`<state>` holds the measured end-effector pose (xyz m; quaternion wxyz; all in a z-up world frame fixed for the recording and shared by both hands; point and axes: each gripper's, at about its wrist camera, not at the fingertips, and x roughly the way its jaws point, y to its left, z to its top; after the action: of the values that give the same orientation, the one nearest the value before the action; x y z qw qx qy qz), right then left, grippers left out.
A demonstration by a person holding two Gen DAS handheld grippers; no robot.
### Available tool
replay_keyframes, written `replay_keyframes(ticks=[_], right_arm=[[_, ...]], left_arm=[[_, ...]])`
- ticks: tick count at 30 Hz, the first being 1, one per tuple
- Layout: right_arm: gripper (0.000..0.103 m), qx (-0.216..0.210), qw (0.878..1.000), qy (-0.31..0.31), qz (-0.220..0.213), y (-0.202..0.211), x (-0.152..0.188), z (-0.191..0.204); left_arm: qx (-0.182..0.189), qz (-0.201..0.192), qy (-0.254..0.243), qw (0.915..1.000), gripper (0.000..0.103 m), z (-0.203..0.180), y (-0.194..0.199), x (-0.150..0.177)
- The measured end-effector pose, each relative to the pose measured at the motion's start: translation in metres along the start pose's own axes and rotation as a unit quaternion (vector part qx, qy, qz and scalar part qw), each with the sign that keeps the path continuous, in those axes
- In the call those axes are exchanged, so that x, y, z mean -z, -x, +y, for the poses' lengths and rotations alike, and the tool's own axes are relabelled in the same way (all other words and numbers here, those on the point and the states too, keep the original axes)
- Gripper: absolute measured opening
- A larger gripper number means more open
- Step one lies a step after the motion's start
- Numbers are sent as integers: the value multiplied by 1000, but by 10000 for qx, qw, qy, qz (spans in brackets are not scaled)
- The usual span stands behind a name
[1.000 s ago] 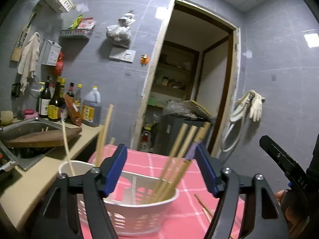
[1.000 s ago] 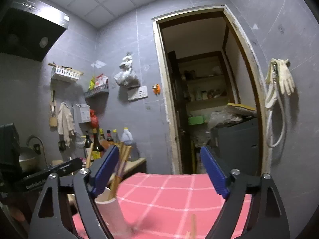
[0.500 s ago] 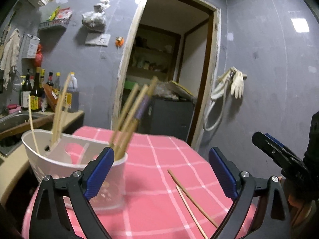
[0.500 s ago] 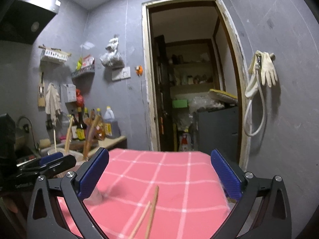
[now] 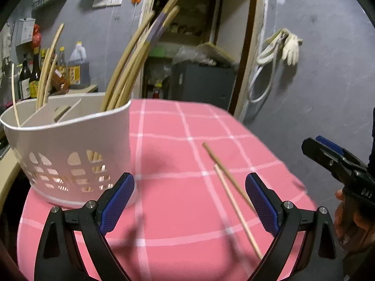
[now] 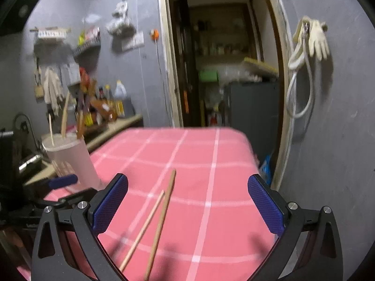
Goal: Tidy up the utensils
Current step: 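Move both tools back over the last two chopsticks, fingers open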
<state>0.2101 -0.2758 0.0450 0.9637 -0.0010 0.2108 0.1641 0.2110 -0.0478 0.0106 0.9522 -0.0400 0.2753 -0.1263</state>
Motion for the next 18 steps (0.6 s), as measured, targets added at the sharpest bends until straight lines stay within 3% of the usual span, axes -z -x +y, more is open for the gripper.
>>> replay_keyframes(ticks=[4, 9, 14, 18], right_arm=[[97, -25, 9976, 29, 690, -24, 9, 0], [71, -160, 9885, 136, 1496, -53, 20, 1], [51, -387, 9797, 317, 1942, -70, 28, 8], [47, -513, 9718, 450, 2259, -83, 33, 15]], left_arm=[[-169, 276, 62, 9995, 93, 4, -10, 1], [-293, 514, 225, 9980, 93, 13, -18, 3], [-323, 661, 292, 9969, 93, 17, -20, 6], [-304, 748, 294, 9963, 93, 18, -20, 8]])
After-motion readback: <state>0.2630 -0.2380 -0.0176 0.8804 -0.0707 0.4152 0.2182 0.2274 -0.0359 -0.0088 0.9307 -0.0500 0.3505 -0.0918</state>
